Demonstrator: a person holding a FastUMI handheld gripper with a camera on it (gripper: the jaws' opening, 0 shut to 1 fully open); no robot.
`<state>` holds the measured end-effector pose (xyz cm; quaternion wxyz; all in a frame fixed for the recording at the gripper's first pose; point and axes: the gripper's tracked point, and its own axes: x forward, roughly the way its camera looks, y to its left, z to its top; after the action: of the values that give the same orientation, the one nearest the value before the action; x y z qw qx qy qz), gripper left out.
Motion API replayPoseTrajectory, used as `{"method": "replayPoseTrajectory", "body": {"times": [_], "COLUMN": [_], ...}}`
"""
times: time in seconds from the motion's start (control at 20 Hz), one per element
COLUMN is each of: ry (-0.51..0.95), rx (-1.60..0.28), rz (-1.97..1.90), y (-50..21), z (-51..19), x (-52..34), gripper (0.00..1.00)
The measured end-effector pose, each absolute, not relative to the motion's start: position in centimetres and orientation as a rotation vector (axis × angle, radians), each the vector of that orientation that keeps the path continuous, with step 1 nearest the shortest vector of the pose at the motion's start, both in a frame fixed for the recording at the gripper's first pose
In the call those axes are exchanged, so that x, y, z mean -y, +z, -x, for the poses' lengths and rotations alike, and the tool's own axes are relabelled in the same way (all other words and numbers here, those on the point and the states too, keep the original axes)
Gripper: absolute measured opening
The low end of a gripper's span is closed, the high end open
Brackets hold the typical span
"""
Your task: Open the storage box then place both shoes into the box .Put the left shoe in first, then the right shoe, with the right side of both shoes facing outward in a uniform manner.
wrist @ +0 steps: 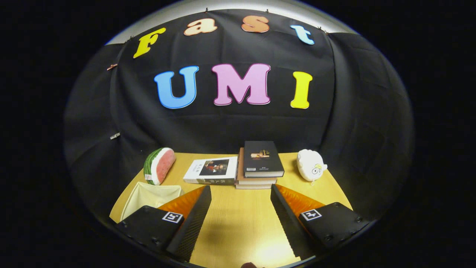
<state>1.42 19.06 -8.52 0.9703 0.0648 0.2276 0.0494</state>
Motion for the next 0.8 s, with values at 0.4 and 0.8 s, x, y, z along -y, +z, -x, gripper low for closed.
{"method": "replayPoseTrajectory", "body": {"times": [0.4, 0.8], "ry": [-0.011, -0.091], "rx": [-0.223, -0.105], "rz": [-0.159, -0.157], "y": [-3.4, -0.4], "z": [-1.8, -0.9], "x": [-10.9, -7.6], "gripper": [0.98, 0.98]}}
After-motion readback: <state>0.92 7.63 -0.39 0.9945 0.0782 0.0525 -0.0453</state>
